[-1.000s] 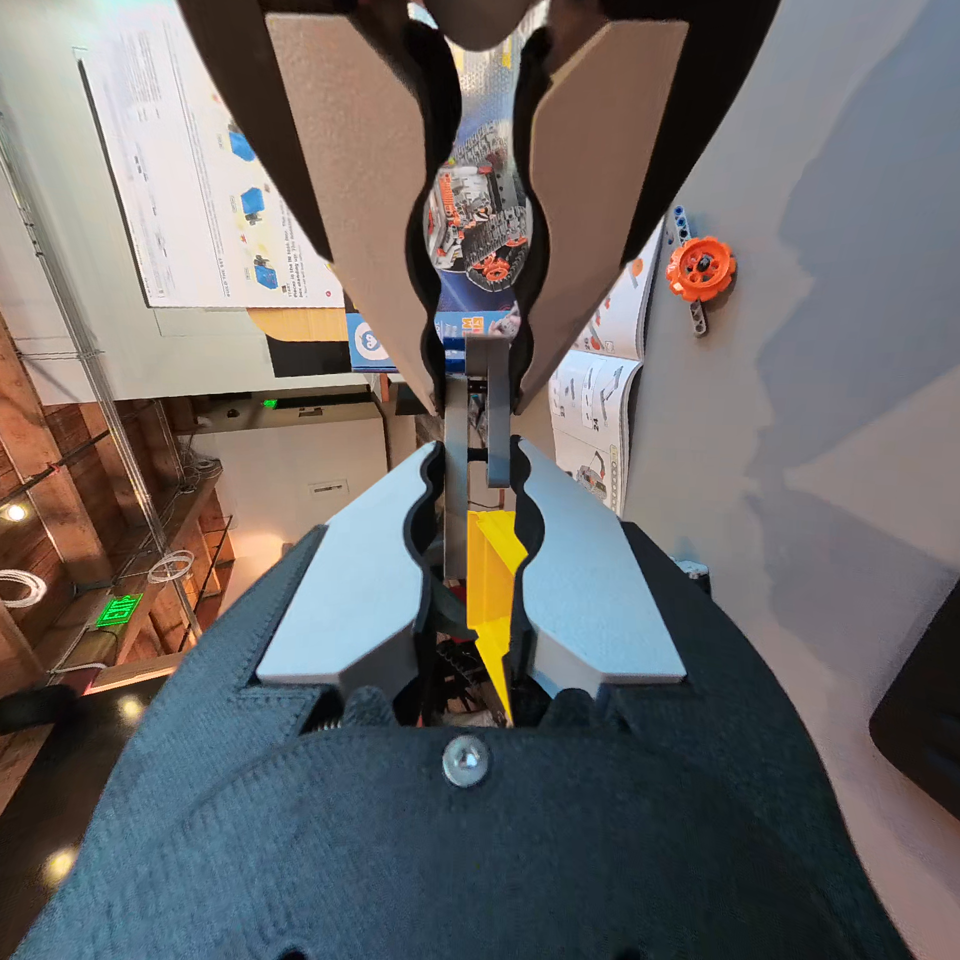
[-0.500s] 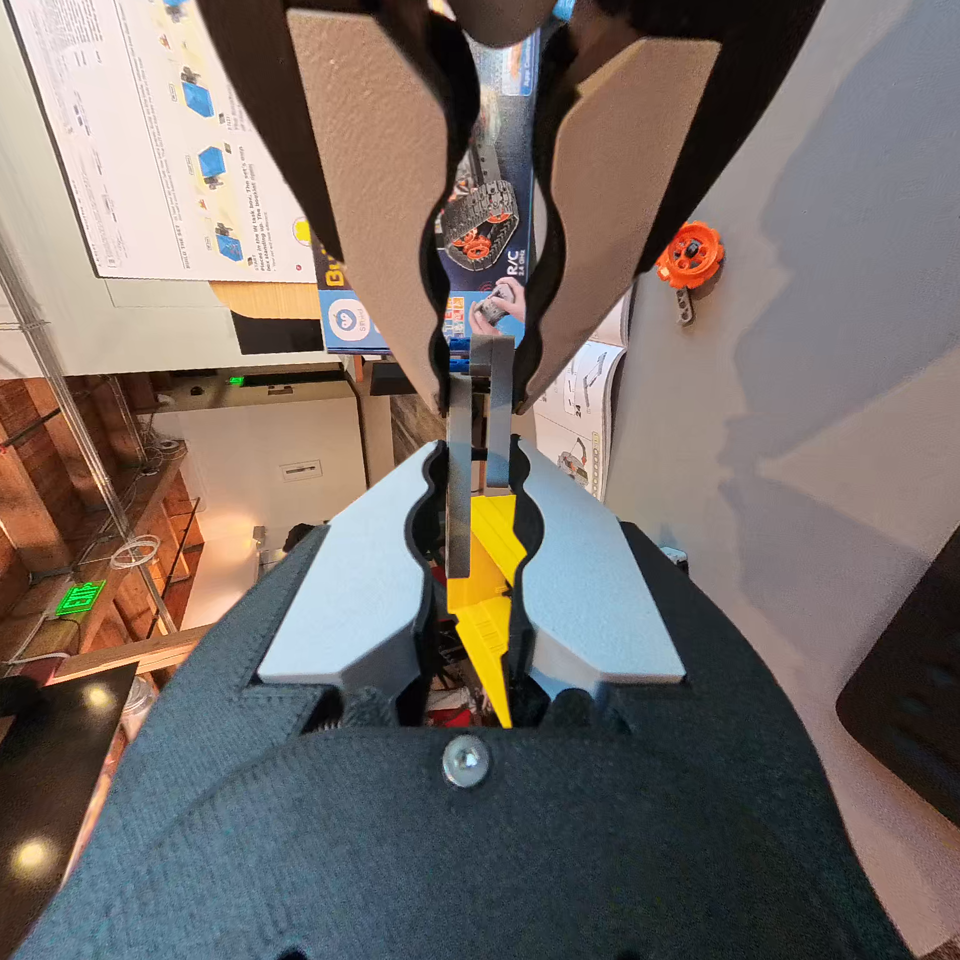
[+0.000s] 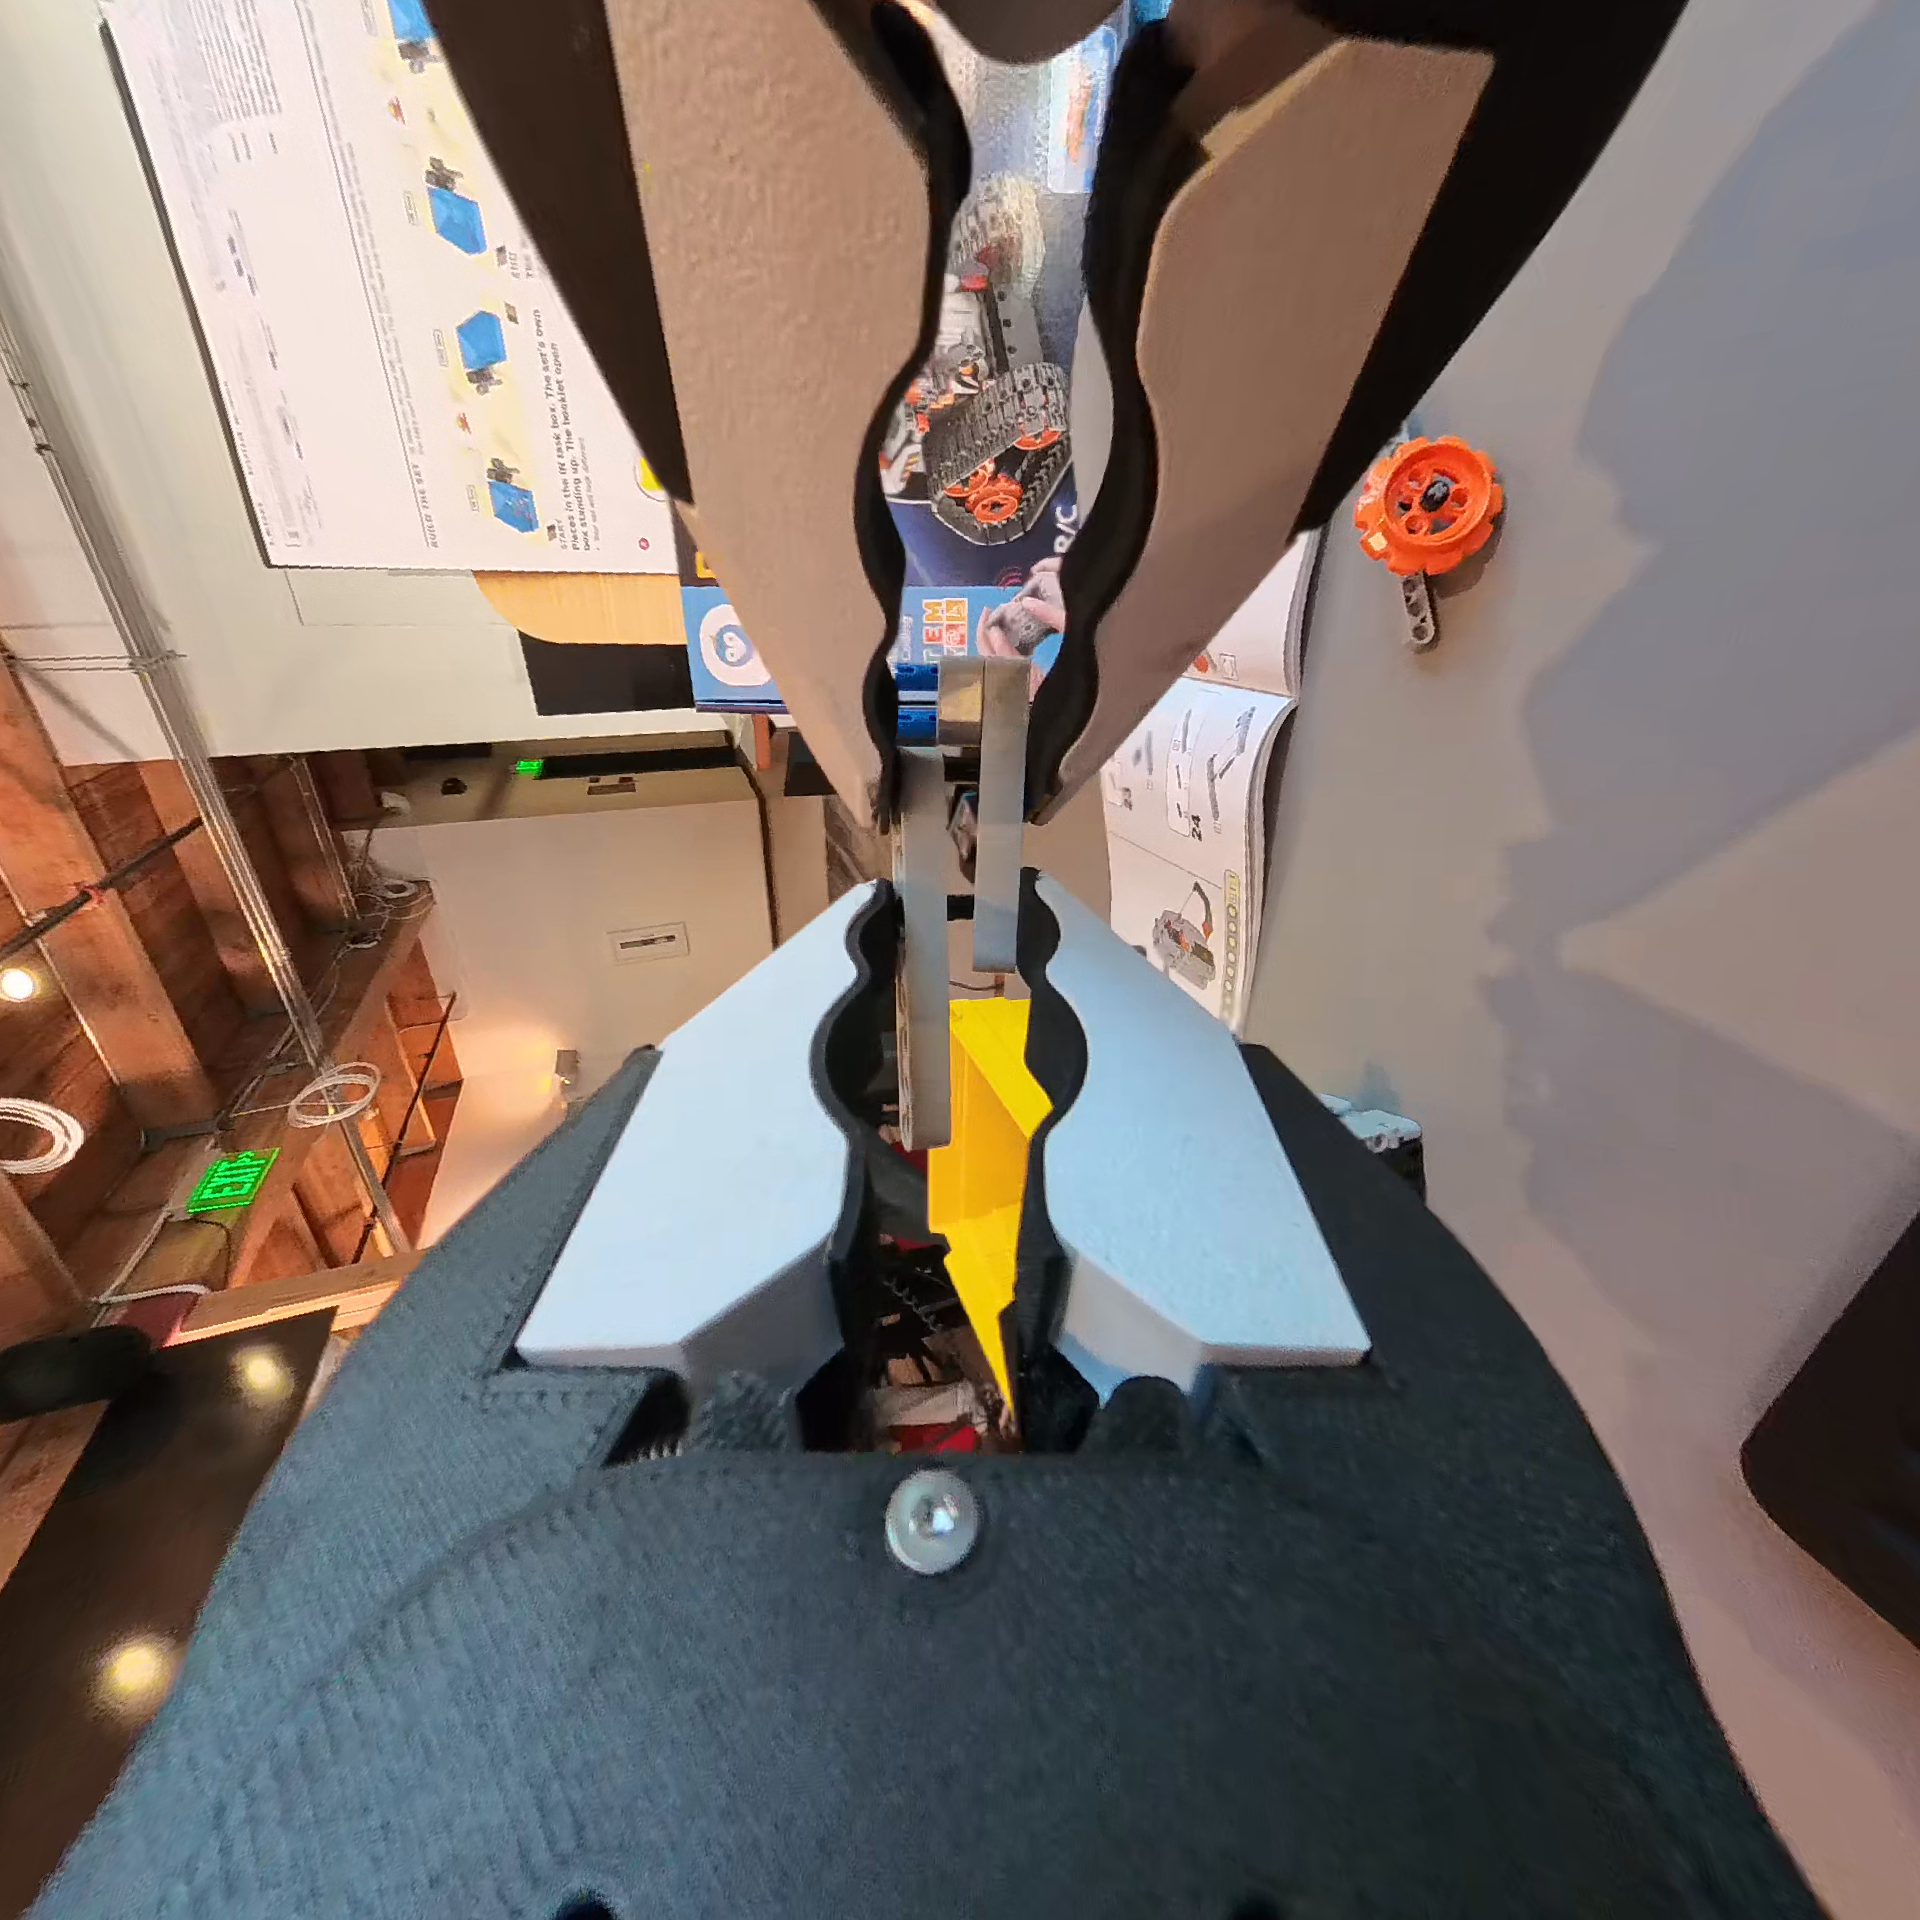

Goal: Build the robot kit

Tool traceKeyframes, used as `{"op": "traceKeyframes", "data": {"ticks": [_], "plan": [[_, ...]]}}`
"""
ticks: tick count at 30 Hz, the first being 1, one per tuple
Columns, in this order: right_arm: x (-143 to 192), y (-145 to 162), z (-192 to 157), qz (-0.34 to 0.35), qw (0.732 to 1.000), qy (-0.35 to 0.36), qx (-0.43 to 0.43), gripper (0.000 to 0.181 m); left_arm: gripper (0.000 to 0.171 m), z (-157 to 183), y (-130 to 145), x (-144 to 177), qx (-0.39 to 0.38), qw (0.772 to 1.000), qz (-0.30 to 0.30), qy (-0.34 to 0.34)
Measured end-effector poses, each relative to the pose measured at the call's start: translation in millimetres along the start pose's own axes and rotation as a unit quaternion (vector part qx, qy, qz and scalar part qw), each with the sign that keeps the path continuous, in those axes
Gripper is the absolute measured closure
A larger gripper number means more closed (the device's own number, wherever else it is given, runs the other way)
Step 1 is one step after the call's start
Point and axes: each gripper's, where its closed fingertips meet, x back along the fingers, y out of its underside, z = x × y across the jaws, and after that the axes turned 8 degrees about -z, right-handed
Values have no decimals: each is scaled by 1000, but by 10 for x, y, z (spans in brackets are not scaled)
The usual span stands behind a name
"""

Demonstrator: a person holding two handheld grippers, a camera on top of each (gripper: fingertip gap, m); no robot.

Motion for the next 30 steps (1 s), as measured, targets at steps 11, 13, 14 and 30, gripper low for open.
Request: {"op": "traceKeyframes", "data": {"ticks": [11, 13, 14, 30], "plan": [[88, -79, 139, 28, 998, 49, 30, 156, 150, -96, -39, 101, 39, 999, 25, 1], [120, -96, 183, 34, 997, 56, 30, 156, 150, -133, -48, 131, 50, 998, 32, 0], [135, -100, 210, 36, 997, 60, 28, 155, 150, -152, -52, 146, 58, 998, 37, 3], [433, -136, 672, 85, 987, 138, -18, 141, 150, -494, -102, 362, 143, 985, 93, -21]]}}
